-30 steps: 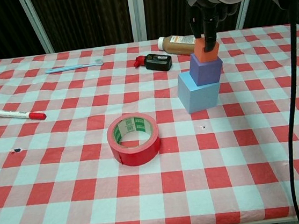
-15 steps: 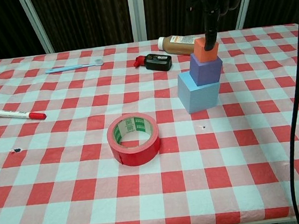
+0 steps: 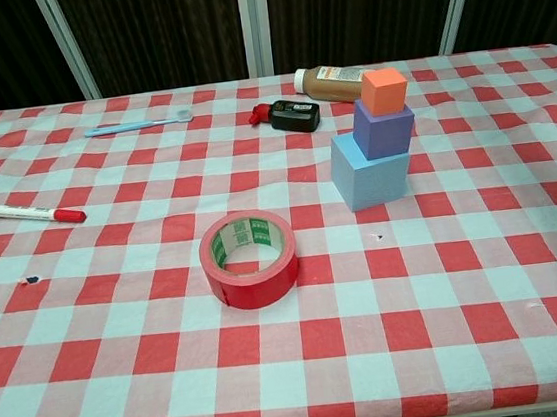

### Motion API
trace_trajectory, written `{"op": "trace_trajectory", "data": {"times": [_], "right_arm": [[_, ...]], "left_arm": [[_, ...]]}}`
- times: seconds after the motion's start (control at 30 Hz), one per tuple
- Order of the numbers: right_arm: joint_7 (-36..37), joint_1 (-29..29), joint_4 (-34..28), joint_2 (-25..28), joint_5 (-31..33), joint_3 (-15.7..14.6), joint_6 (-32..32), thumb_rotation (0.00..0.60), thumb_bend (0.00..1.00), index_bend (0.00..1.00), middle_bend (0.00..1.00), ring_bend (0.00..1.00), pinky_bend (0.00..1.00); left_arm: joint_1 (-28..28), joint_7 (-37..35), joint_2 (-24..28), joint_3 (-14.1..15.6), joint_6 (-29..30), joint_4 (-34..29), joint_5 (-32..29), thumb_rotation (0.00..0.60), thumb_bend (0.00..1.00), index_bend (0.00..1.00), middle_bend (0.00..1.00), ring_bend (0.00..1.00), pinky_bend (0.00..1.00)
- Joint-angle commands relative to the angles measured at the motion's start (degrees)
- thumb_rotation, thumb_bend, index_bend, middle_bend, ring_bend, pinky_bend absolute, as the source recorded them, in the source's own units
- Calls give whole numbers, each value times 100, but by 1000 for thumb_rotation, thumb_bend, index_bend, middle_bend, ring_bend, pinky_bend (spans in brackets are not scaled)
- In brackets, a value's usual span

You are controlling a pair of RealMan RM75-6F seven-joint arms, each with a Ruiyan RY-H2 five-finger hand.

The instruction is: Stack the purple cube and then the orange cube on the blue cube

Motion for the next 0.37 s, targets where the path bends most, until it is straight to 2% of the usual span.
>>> {"op": "trace_trajectory", "data": {"times": [0.03, 0.1, 0.17, 0.37], "right_arm": [[2176, -2153, 1304, 30, -3636, -2037, 1516, 600, 130, 132, 214, 99, 318], [2573, -2587, 1854, -285, -3973, -2219, 1730, 600, 132, 132, 195, 67, 278], [2903, -2960, 2204, -540, -4028, -2291, 1723, 600, 131, 129, 178, 53, 268], [3367, -3295, 2758, -777, -4261, -2134, 1355, 600, 130, 119, 175, 37, 245]], "left_arm": [[-18, 106, -74, -29, 2, -17, -24, 600, 157, 163, 115, 65, 210], [-27, 136, -119, -34, 17, -12, -6, 600, 157, 163, 115, 65, 210], [-47, 198, -180, -33, 39, 21, 50, 600, 157, 163, 115, 65, 210], [-74, 405, -388, -130, 210, 87, 102, 600, 157, 163, 115, 65, 210]]}}
